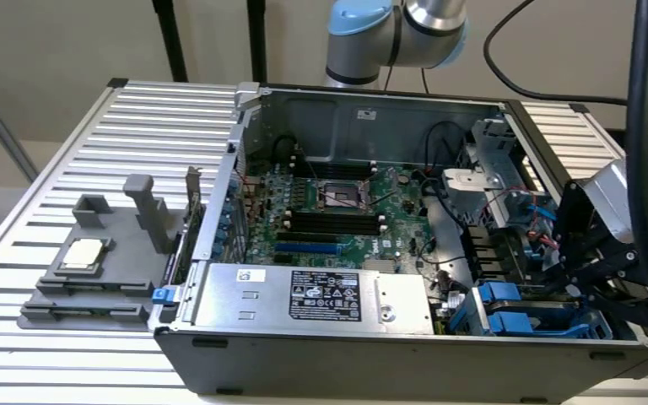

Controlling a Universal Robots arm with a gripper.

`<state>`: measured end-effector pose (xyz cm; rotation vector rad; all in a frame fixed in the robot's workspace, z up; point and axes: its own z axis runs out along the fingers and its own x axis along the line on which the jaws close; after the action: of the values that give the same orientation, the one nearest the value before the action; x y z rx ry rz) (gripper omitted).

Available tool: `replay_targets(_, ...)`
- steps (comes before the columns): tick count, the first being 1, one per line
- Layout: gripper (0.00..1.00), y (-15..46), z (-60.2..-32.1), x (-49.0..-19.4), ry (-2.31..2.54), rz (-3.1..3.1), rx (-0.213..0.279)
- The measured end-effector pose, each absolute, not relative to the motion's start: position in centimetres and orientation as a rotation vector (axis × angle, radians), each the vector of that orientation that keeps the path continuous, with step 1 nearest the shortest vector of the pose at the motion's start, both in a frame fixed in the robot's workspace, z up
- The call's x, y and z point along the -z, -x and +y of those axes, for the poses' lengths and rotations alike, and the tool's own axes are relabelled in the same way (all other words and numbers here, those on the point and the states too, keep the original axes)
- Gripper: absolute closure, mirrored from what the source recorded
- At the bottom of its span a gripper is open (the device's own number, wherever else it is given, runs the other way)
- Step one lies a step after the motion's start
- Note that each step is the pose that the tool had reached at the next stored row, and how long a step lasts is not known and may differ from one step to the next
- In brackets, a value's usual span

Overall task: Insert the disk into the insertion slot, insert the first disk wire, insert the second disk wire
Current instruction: 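Insert the first disk wire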

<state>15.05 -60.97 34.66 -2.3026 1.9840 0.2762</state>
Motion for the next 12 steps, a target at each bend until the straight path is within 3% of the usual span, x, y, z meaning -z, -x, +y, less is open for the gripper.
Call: replay_targets(12,0.84,-15.04,-60.54,-34.28,2.173,2.115,-0.263)
